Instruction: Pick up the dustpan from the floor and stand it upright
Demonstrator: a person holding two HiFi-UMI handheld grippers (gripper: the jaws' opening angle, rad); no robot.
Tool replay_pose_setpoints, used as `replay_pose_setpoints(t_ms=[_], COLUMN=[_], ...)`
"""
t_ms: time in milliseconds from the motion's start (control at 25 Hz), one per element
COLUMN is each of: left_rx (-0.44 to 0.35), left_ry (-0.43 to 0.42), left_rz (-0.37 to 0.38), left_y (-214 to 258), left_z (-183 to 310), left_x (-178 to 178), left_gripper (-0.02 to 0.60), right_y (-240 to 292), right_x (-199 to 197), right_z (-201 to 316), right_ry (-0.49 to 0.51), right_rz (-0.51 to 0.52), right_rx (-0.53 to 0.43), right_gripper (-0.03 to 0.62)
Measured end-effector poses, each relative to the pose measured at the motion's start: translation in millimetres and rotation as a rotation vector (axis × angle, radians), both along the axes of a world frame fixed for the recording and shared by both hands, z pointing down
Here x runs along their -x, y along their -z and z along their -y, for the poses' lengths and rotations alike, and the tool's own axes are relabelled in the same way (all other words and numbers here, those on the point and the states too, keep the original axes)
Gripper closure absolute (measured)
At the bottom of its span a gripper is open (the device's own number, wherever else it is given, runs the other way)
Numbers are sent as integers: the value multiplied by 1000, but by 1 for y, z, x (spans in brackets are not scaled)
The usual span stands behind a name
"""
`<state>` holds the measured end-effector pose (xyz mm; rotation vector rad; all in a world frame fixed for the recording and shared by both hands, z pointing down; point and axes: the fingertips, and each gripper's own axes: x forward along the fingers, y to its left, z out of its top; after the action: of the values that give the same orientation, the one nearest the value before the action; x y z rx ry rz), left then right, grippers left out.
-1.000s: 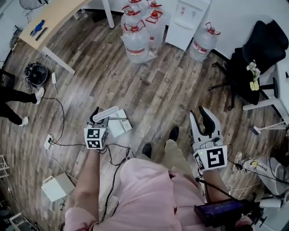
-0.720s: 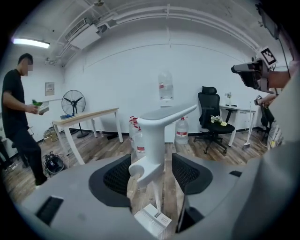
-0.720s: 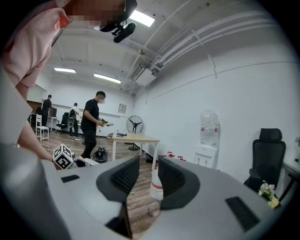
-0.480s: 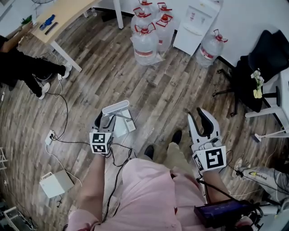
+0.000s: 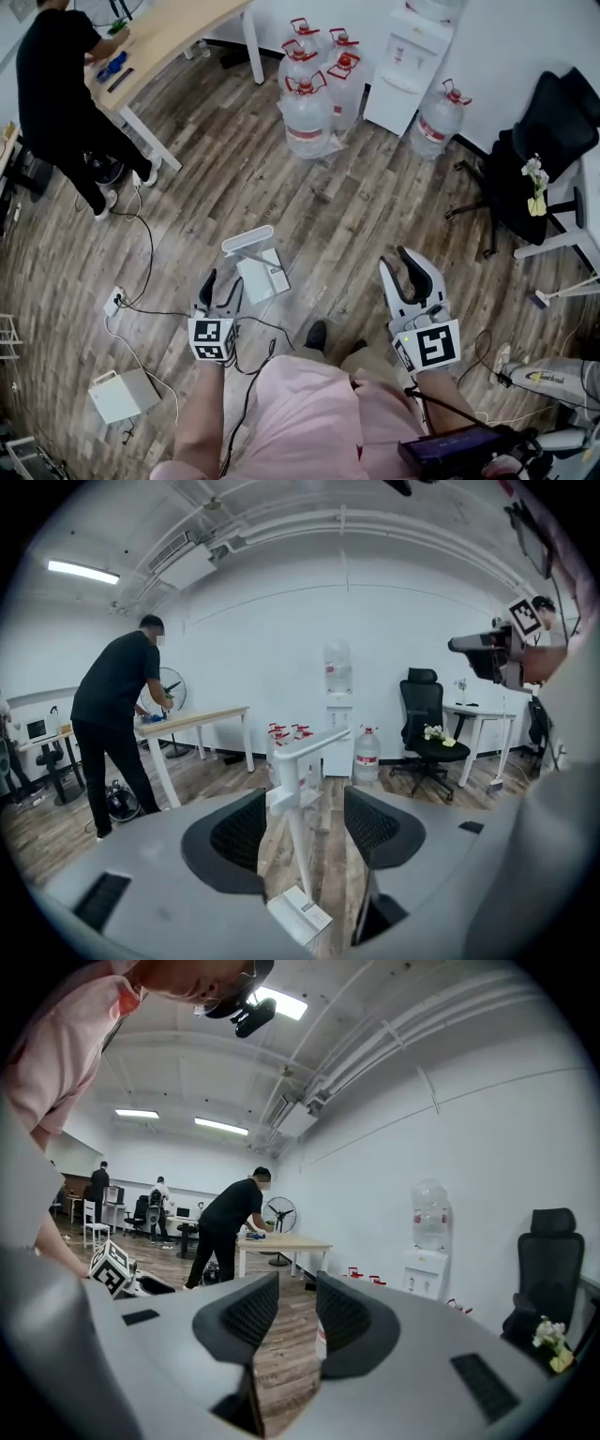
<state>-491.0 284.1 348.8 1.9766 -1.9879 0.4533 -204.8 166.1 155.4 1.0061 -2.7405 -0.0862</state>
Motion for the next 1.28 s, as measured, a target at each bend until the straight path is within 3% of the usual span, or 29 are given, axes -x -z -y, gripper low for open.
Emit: replay_pose_setpoints(t_ms=[160, 360, 520, 720, 960, 1280], left_rx=[-130, -287, -373, -437, -581, -594], left_ry=[-41, -74, -98, -136, -133, -160], left_rz=[-1, -1, 3, 8, 44, 64], left_y=[66, 150, 206, 259, 328, 345], left_z=[4, 13, 23, 31, 37, 41], left_x=[-45, -109, -148, -197, -229, -279], left_gripper=[335, 502, 555, 558, 557, 558], right_y=[13, 38, 57, 68, 106, 117], right_x=[-3, -28, -49, -76, -87, -123], right_z=[-3, -18, -29, -41, -44, -45], right_ry=[23, 19, -7, -67, -109, -137], right_rz=[25, 54, 92, 115, 157, 170], right_rx=[-24, -53, -81, -91, -159, -159], right_gripper=[468, 470, 476, 495, 585, 592])
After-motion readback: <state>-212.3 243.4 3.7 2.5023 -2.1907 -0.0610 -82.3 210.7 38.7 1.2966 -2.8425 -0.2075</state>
